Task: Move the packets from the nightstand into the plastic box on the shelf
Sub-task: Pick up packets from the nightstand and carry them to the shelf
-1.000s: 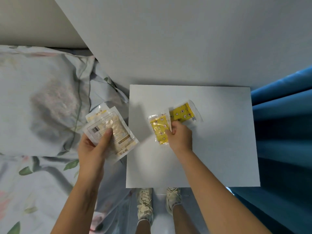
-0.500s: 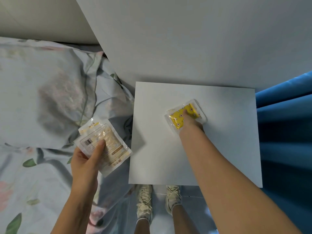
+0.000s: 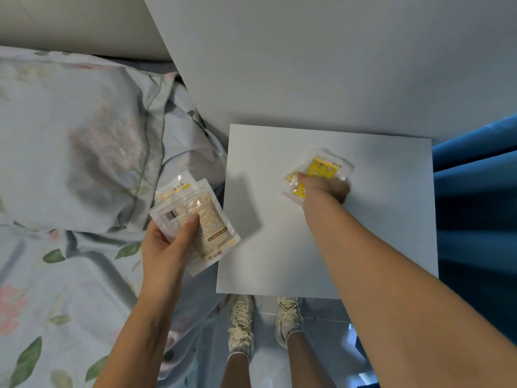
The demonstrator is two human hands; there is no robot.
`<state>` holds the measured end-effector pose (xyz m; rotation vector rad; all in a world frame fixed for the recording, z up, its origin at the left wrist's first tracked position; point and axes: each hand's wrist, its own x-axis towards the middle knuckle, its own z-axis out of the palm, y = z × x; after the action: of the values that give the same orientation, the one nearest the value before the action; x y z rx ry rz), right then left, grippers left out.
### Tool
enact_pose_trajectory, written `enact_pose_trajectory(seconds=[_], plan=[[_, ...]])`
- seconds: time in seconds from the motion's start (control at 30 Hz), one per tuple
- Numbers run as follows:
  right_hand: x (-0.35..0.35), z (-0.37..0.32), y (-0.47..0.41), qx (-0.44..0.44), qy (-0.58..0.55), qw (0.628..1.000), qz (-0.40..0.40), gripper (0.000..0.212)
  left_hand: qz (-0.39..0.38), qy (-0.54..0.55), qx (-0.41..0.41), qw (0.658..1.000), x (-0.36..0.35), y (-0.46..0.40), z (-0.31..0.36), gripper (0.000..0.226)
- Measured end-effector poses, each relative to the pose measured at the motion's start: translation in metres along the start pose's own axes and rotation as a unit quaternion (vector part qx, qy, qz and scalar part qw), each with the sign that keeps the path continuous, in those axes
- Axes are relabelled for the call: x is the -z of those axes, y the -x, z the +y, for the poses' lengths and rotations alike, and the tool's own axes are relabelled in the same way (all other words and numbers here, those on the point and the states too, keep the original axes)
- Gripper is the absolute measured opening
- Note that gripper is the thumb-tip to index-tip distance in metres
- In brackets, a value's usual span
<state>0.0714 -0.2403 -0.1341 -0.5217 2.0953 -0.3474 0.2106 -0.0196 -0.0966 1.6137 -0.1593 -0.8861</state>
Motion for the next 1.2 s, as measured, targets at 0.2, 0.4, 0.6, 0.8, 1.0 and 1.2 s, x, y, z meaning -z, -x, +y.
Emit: enact_pose_trajectory(seconds=[0.2,0.4,0.6,0.8,1.0,1.2], plan=[[0.008,0.001,-0.011,0.213,0.207,0.955,0.024,0.067,-0.019,0.008,0.017,1.000,-0.011,0.009,-0.004,0.030],[0.012,0.025,-0.010,0.304,0.171,0.937,-0.021,0.080,-0.025,0.015,0.018,0.999,-0.014,0.008,-0.002,0.033],[-0.007,0.016,-0.009,0.158,0.125,0.980,0.011,0.100,-0.034,0.014,0.016,0.999,-0.011,0.006,-0.001,0.027],[-0.025,0.000,-0.005,0.072,0.135,0.988,0.031,0.090,-0.038,-0.005,0.013,0.999,-0.003,0.004,-0.004,0.037],[-0.027,-0.009,-0.005,0.172,0.192,0.966,-0.003,0.081,-0.032,0.005,0.014,0.999,-0.003,0.004,-0.003,0.023],[-0.010,0.008,-0.001,0.226,0.095,0.968,-0.049,0.061,-0.034,0.009,0.009,0.999,-0.003,0.007,0.004,0.024]])
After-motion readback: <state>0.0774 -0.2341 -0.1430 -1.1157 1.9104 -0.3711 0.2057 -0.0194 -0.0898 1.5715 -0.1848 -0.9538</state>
